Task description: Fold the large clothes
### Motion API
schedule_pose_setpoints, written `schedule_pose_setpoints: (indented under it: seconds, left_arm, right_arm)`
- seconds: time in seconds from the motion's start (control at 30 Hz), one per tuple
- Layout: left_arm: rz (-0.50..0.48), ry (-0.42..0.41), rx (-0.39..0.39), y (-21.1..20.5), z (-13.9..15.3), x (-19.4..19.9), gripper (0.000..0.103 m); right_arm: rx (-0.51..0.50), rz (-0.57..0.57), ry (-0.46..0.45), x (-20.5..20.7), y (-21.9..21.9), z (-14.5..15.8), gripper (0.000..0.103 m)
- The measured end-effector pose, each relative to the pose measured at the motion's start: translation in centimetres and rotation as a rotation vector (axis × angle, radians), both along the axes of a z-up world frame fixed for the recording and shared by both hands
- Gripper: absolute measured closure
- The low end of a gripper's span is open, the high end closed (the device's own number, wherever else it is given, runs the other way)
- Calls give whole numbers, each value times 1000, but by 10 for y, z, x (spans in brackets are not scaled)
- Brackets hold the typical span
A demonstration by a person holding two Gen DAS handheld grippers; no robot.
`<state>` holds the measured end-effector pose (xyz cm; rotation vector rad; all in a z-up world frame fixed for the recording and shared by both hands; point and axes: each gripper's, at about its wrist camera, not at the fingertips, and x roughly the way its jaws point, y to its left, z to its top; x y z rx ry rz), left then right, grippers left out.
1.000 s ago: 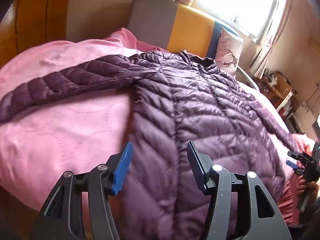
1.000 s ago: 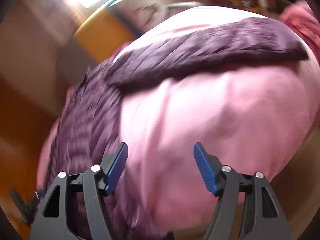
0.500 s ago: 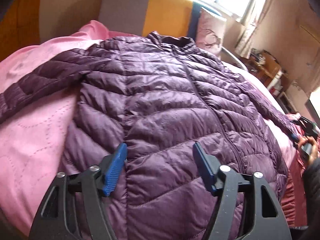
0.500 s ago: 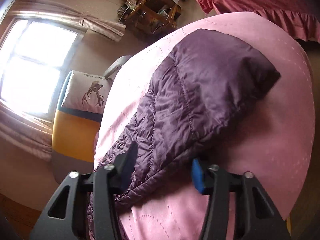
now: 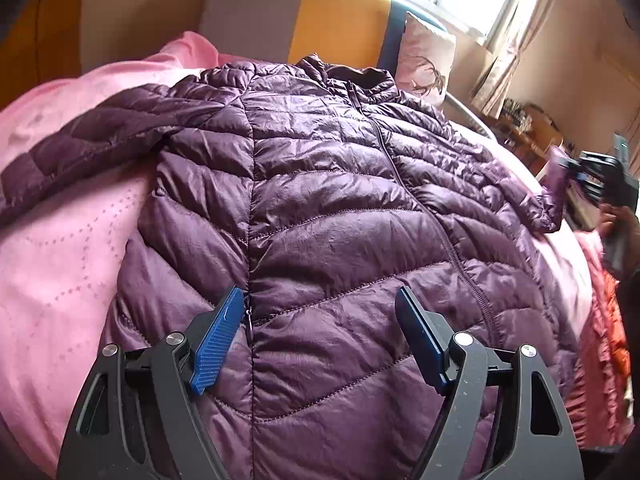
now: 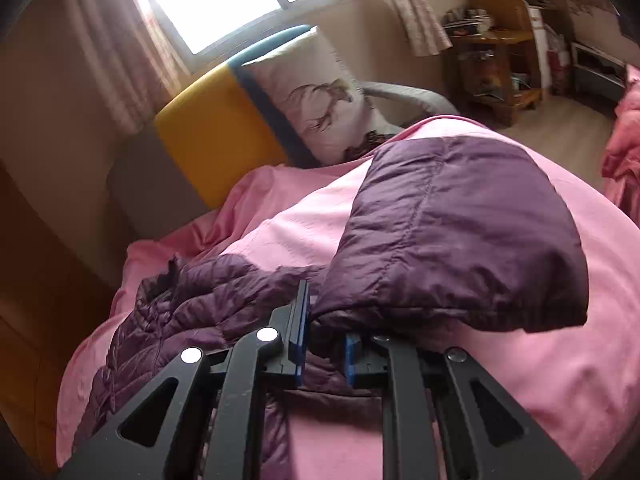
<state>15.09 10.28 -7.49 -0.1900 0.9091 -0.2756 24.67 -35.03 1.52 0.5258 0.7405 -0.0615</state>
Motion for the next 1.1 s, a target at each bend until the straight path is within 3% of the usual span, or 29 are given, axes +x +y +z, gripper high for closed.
schedule_pose_setpoints:
  seconds: [0.27,0.43,0.47,0.6,0.8,0.9,1.0,1.07,1.1]
  left_arm:
    - [-10,19,-57,9,5,-1,26]
    - [-14,19,-64,12,6,-2,26]
    - [-13,21,-66,13,6,-2,26]
    - [-1,25,-73,16,7,0,26]
    - [-3,30,-77,13,10,6,26]
    - [-11,41,-49,3,10,12,26]
    - [-16,55,-18,-8,10,19,26]
    - [-21,62,3,-14,9,25,11]
    - [-26,65,10,-18,9,28,9]
  right_arm:
    - [-159,352,104,61,162,-35,89]
    - [-206,463,140,67,222,-60,56]
    - [-215,471,137,65,229,-63,44]
    - [-188,464,114,53,234,-68,24]
    - [-51,394,51,-1,197,-63,5]
    - [-23,333,95,-15,176,-80,2]
    - [-86,271,167,-24,166,-105,2]
    - [-98,275,147,-30,166,-120,2]
    - [-86,267,124,-32,164,-120,2]
